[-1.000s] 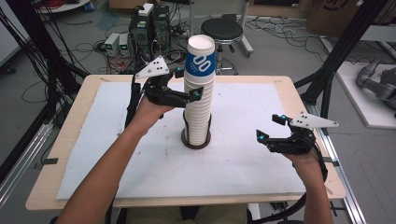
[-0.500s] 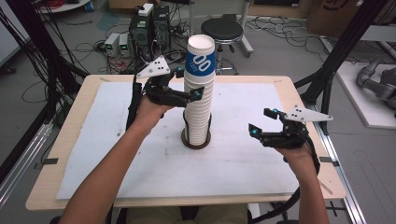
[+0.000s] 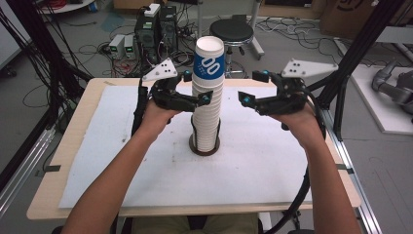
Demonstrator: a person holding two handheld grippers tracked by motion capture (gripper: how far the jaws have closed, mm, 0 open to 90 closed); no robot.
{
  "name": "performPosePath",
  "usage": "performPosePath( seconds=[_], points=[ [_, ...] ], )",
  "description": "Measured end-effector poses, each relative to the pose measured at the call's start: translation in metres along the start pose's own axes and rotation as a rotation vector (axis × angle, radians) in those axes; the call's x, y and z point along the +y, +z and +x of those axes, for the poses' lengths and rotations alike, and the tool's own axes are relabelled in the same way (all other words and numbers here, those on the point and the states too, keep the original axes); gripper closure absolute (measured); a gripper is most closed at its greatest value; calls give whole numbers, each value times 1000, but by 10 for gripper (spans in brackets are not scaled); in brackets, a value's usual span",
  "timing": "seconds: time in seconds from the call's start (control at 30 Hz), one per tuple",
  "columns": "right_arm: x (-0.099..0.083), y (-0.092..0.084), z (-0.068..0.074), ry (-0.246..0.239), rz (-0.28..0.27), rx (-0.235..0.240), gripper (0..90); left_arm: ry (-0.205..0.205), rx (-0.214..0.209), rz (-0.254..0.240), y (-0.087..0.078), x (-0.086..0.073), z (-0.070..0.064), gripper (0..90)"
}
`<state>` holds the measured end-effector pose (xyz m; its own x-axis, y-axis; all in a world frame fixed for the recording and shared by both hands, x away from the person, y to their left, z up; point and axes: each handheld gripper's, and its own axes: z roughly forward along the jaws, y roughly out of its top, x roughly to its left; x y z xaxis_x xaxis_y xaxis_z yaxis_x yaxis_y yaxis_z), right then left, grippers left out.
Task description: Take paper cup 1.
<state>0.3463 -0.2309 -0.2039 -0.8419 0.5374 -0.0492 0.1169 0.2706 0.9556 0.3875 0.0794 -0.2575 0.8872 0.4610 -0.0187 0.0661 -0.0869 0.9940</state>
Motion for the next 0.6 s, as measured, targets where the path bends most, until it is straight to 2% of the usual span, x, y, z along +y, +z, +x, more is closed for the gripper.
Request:
performPosePath(
  seconds=[0.03, 0.07, 0.1, 0.13, 0.17, 0.2, 0.3, 0.43, 0.6],
  points=[
    [0, 0, 0, 0, 0, 0, 161, 2, 1, 2, 0, 0, 0, 147],
    [16, 7, 1, -20, 9, 15, 161, -2, 0, 0, 0, 0, 0, 147],
    [16, 7, 1, -20, 9, 15, 161, -2, 0, 0, 0, 0, 0, 147],
    [27, 12, 2, -39, 15, 20, 161, -2, 1, 1, 0, 0, 0, 147],
    [27, 12, 2, -39, 15, 20, 161, -2, 1, 1, 0, 0, 0, 148],
    [39, 16, 3, -50, 18, 30, 161, -1, 0, 2, 0, 0, 0, 148],
    [54, 23, 5, -66, 34, 32, 161, -4, -1, 1, 0, 0, 0, 148],
    [65, 32, 6, -63, 47, 39, 161, -4, -1, 2, 0, 0, 0, 148],
    [69, 44, 7, -44, 65, 51, 161, -1, -2, 3, 0, 0, 0, 148]
  ],
)
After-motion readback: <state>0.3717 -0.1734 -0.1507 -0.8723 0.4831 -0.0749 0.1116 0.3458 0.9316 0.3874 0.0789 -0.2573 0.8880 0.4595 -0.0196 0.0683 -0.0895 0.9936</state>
